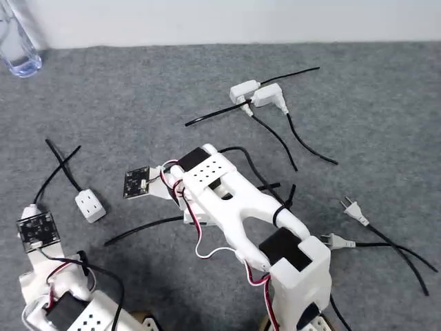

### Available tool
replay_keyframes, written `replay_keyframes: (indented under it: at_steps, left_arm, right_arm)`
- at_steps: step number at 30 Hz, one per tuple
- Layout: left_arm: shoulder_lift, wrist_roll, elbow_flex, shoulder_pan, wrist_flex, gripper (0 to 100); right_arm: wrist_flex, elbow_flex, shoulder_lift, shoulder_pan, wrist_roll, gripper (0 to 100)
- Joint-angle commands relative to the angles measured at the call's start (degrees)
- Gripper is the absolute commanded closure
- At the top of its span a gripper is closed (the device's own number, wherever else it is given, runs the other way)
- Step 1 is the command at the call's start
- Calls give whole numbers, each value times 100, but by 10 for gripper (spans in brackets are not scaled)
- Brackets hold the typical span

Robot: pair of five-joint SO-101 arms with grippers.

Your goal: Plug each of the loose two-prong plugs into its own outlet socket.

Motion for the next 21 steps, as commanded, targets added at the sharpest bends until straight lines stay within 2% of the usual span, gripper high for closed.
replay_keyframes:
  at_steps: [1, 12, 18, 21]
  left_arm:
    - [-97, -26, -31, -26, 123, 702]
    - [-97, -26, -31, -18, 123, 702]
    - [-97, -26, -31, -18, 123, 702]
    - [-97, -26, -31, -26, 123, 702]
  right_arm:
    - [-242, 70, 409, -101, -79, 663]
    - [884, 97, -57, -567, -325, 663]
    - [919, 114, -84, -497, -325, 664]
    - [760, 325, -92, -435, -281, 745]
